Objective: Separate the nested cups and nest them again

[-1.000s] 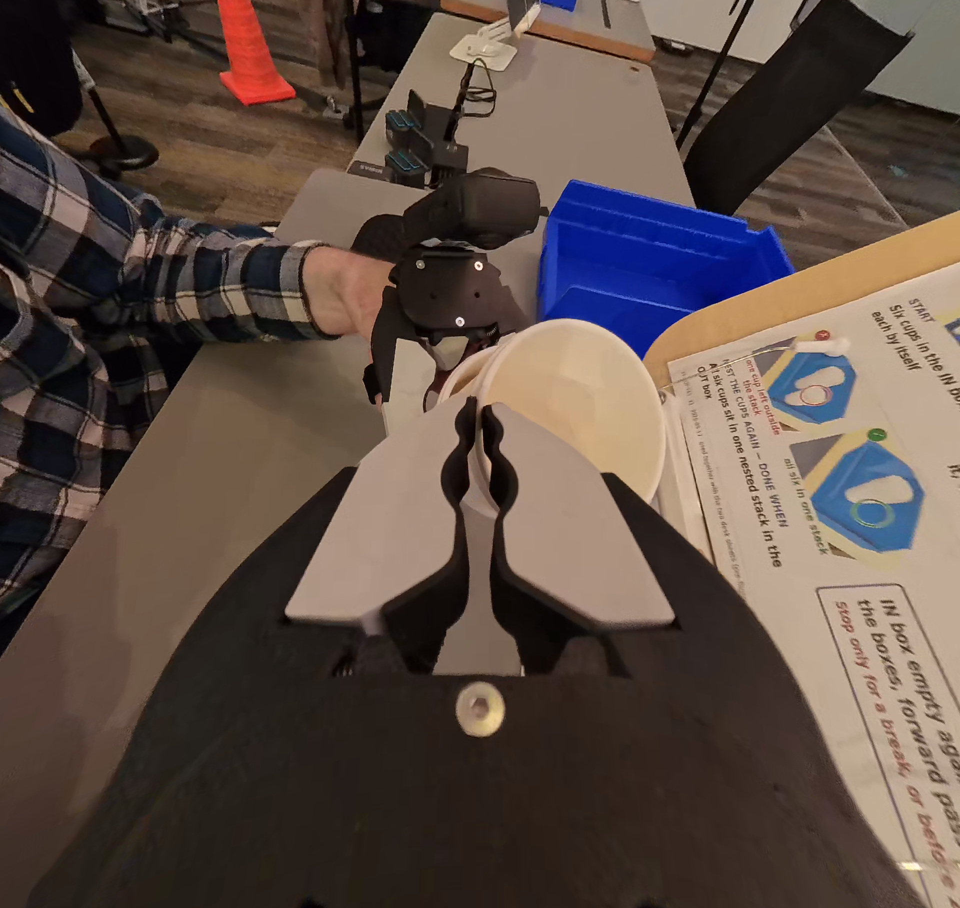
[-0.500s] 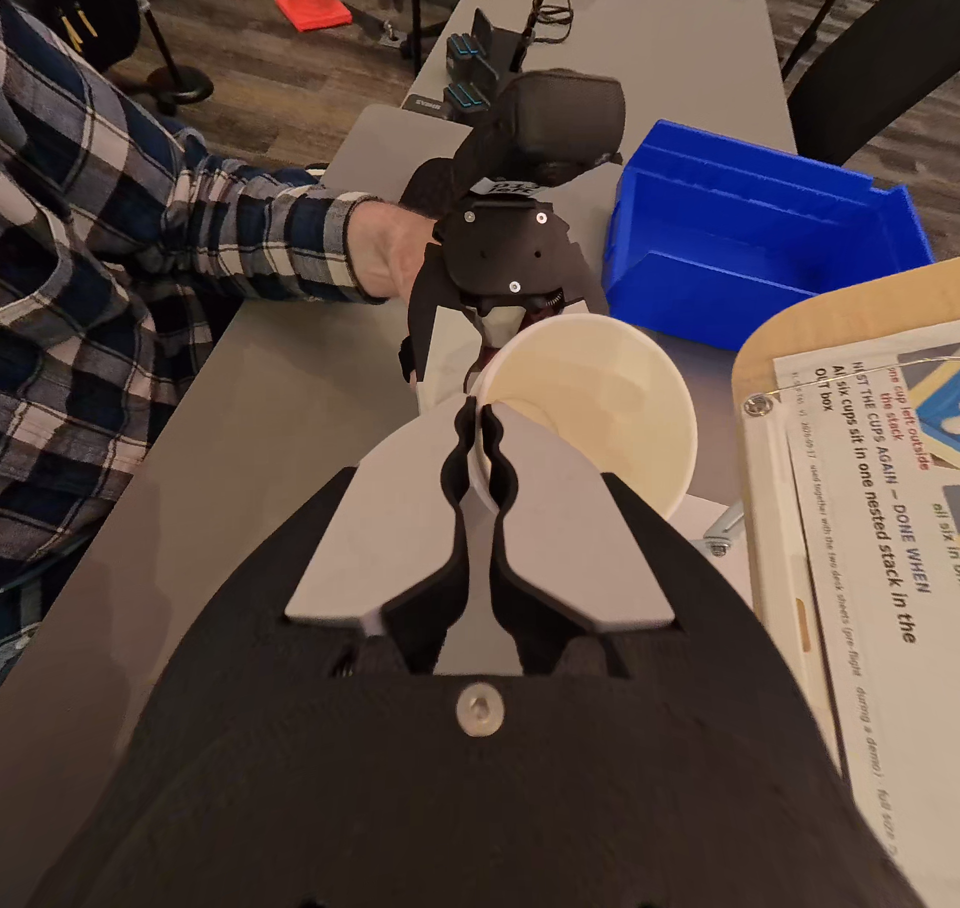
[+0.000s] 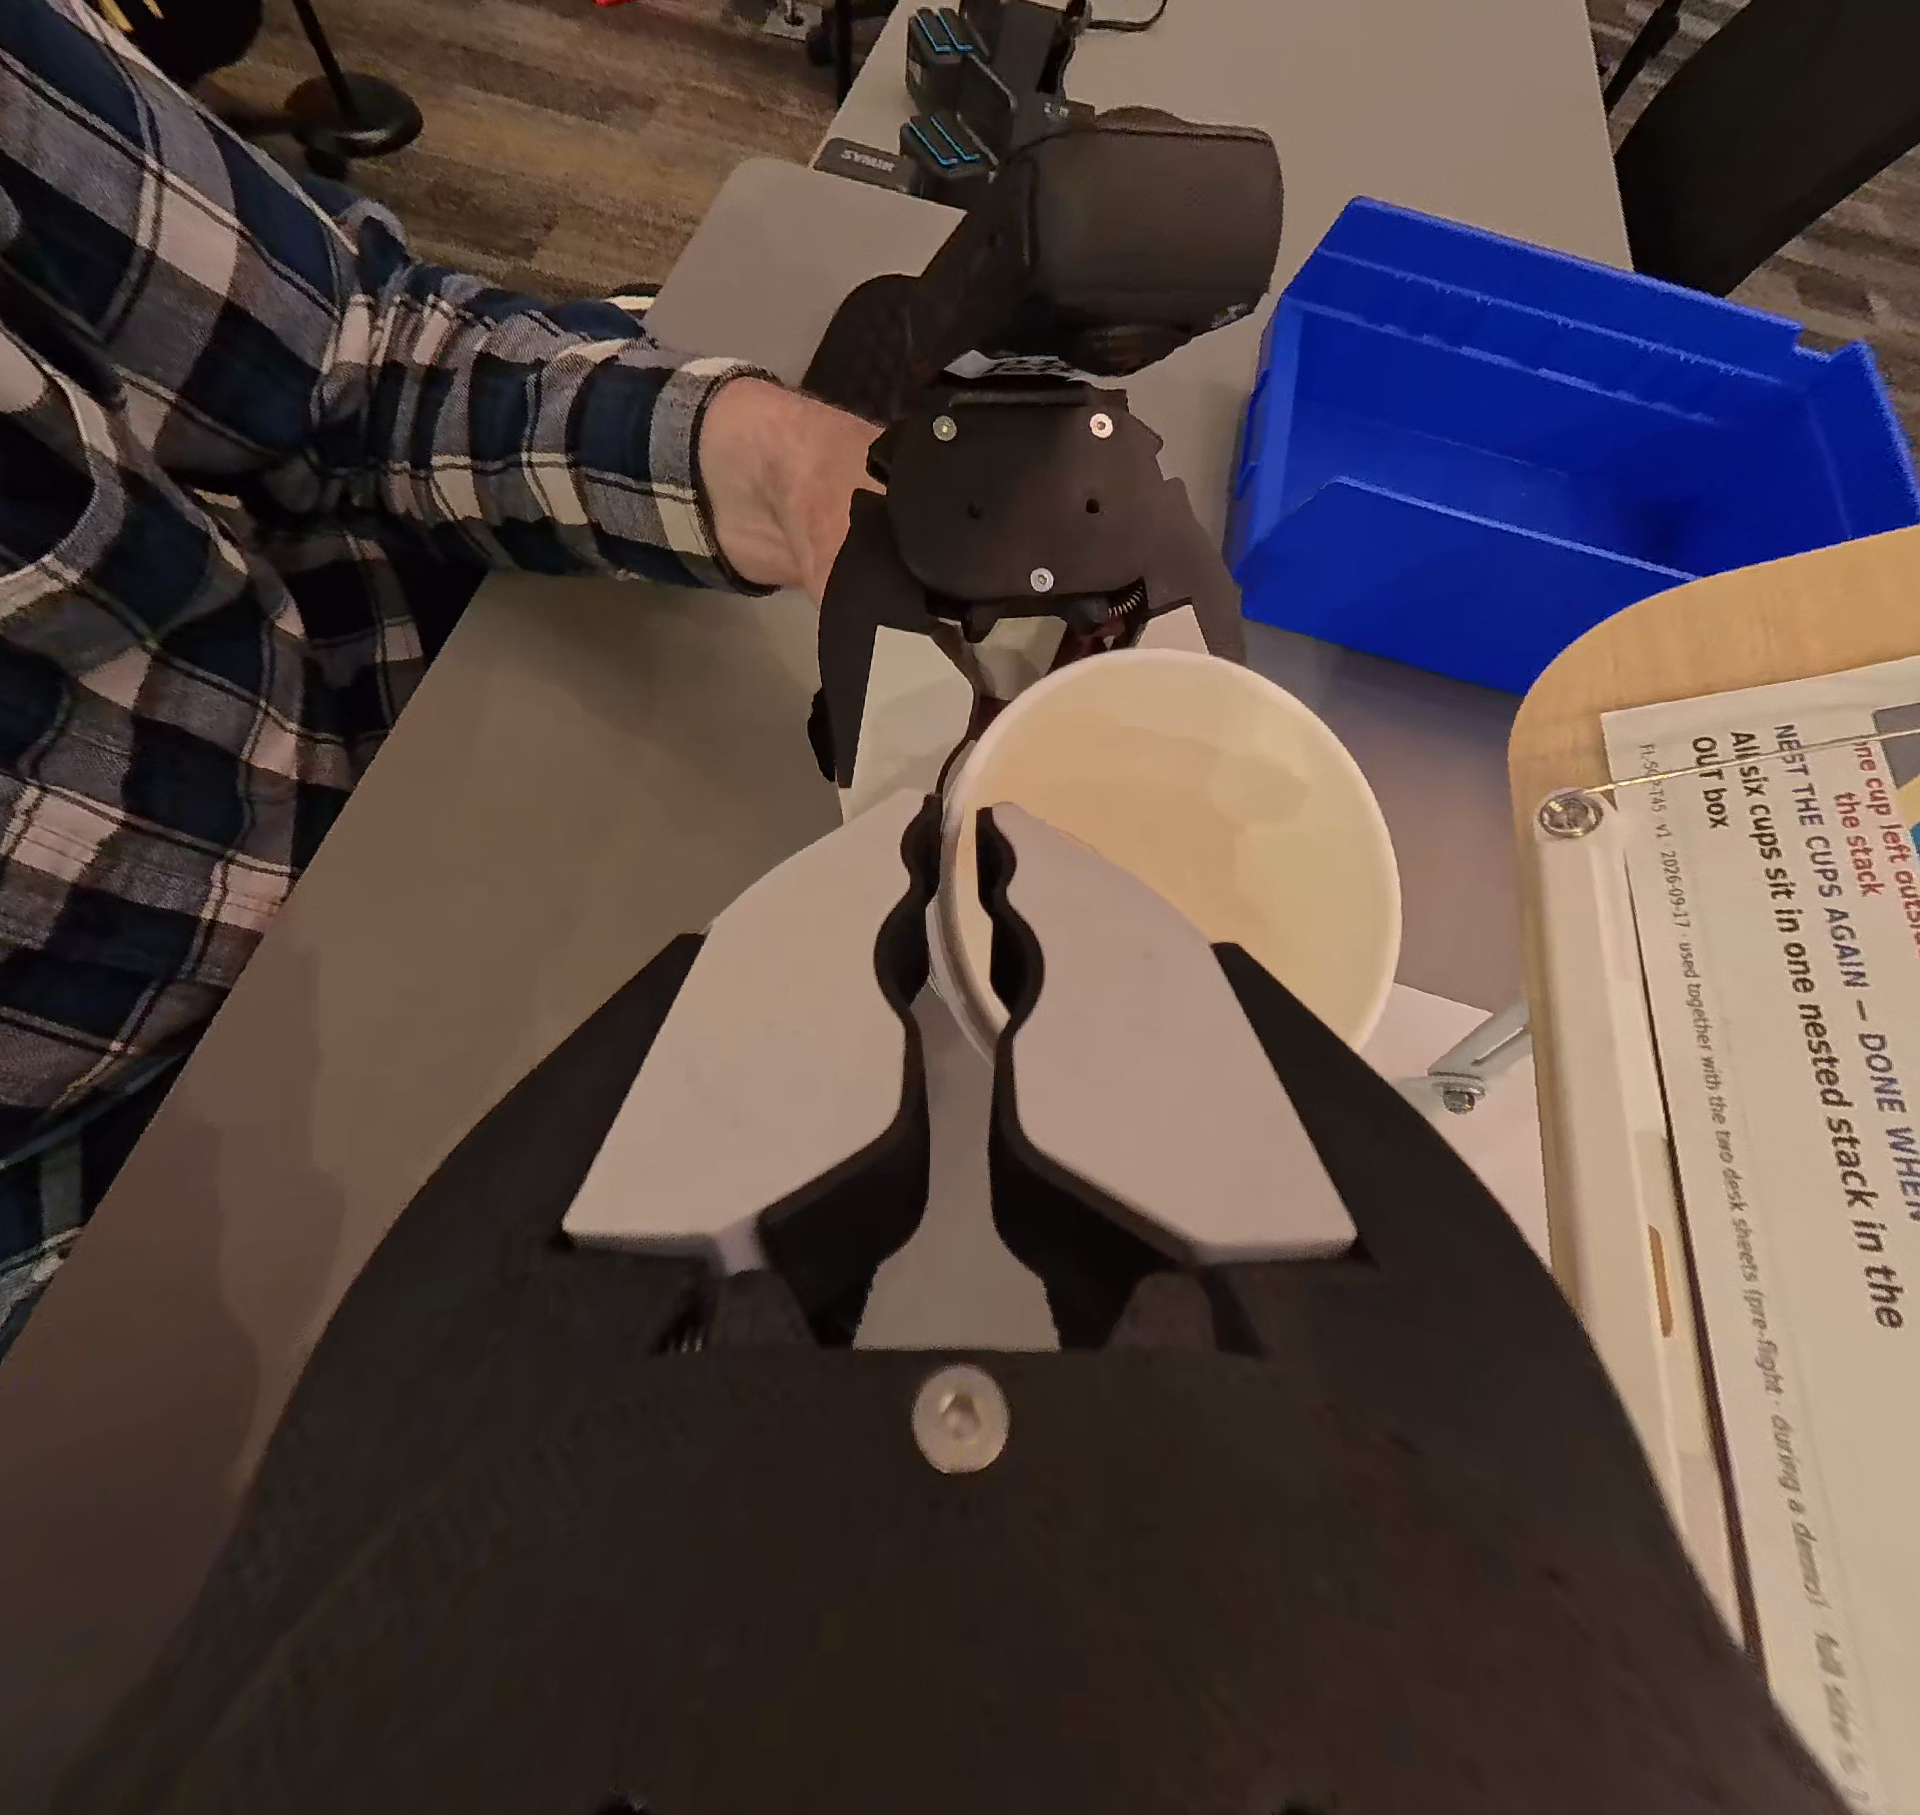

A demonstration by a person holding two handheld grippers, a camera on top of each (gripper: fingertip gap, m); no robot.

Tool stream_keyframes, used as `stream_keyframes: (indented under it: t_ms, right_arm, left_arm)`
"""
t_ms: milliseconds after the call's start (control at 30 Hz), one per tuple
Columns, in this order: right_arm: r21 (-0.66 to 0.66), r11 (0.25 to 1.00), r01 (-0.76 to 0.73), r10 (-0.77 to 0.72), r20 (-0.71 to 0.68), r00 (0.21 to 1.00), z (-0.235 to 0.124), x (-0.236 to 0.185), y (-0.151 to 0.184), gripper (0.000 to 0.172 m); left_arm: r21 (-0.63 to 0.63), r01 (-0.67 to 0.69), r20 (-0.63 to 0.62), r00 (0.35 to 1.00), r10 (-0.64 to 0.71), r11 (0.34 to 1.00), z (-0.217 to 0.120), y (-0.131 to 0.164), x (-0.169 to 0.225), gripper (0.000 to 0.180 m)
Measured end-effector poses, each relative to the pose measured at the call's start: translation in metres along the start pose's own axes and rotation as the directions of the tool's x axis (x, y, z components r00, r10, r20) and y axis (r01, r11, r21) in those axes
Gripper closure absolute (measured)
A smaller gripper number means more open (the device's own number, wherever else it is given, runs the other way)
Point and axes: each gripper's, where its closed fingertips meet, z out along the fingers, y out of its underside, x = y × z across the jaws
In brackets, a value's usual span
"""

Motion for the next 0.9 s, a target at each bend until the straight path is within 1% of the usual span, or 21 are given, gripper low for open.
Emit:
stream_keyframes:
  t_ms: [100,133,433,600,700,800,900]
  right_arm:
    - [-0.032,0.999,0.020,-0.020,-0.016,1.000,0.001,0.002,0.004,0.168]
    - [-0.035,0.999,0.022,-0.023,-0.019,1.000,0.001,0.002,0.004,0.169]
    - [-0.014,0.999,0.036,-0.036,-0.044,0.998,0.000,0.003,-0.003,0.169]
    - [-0.042,0.996,0.077,-0.080,-0.084,0.993,-0.002,0.003,-0.004,0.169]
    - [0.003,0.997,0.082,-0.081,-0.110,0.991,-0.012,0.004,-0.015,0.169]
    - [0.005,0.996,0.085,-0.084,-0.130,0.988,-0.018,0.007,-0.015,0.169]
    - [0.052,0.995,0.090,-0.079,-0.183,0.980,-0.034,0.012,-0.024,0.169]
  left_arm:
    - [-0.025,-0.003,0.020,1.000,0.003,1.000,0.001,0.004,-0.003,0.095]
    - [-0.026,0.006,0.008,1.000,-0.006,1.000,0.001,0.004,-0.002,0.095]
    - [-0.001,0.017,0.003,1.000,-0.017,1.000,-0.002,0.000,-0.002,0.095]
    - [-0.002,0.013,-0.003,1.000,-0.013,1.000,-0.003,-0.001,-0.001,0.095]
    - [-0.045,-0.016,0.021,1.000,0.017,0.999,-0.001,0.008,-0.005,0.096]
    - [-0.047,-0.011,0.013,1.000,0.011,0.999,0.002,0.009,-0.003,0.096]
    - [-0.053,-0.004,0.016,1.000,0.005,0.999,0.002,0.011,-0.005,0.096]
